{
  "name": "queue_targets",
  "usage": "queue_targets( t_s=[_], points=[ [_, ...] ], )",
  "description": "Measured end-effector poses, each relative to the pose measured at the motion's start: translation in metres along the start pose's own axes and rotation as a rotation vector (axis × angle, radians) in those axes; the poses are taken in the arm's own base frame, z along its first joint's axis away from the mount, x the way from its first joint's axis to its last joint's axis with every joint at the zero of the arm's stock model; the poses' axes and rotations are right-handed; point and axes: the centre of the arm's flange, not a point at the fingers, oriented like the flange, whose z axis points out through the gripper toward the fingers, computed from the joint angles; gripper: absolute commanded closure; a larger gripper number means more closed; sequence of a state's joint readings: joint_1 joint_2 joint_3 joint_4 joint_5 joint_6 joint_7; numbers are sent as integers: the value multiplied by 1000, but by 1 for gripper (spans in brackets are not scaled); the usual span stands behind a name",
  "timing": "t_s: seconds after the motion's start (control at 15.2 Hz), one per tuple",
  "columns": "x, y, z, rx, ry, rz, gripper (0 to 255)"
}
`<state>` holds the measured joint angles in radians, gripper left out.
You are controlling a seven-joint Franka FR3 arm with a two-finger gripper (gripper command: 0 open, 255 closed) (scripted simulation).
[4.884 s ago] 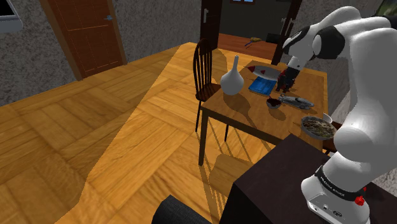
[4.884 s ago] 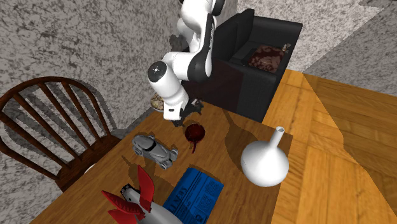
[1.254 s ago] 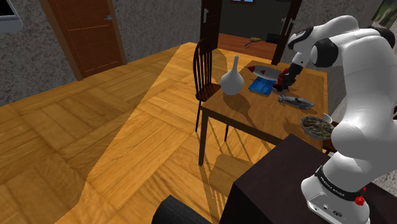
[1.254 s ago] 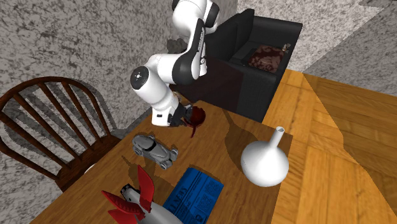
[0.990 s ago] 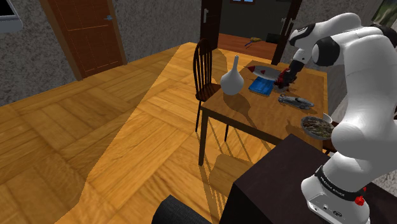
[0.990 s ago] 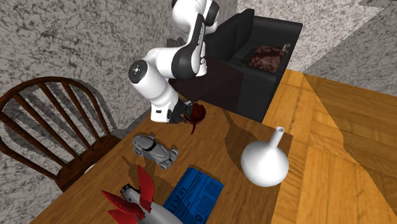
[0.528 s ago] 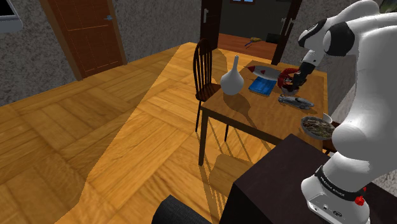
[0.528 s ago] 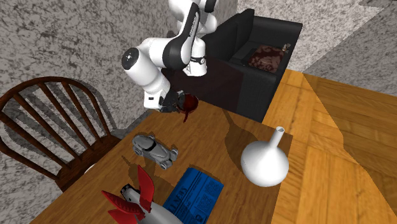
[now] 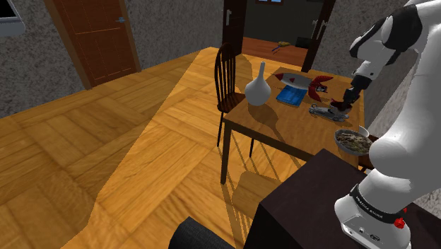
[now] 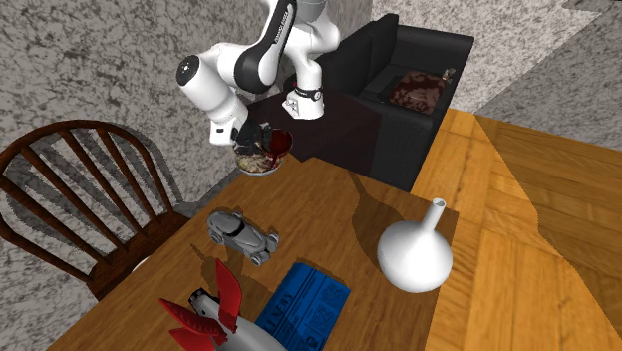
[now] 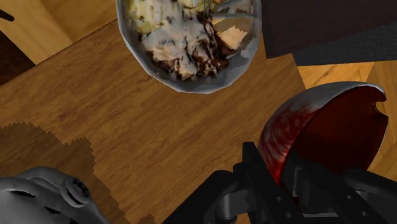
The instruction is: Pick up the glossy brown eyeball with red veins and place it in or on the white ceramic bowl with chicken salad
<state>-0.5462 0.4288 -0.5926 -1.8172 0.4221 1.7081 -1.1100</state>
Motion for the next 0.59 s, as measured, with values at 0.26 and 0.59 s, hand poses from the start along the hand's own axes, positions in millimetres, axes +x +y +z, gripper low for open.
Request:
queue_targets(
  t_s=[0.26, 0.59],
  points=[
    [-55, 0, 0, 1, 0, 0, 255],
    [-122, 4, 4, 1, 0, -1, 255]
  ],
)
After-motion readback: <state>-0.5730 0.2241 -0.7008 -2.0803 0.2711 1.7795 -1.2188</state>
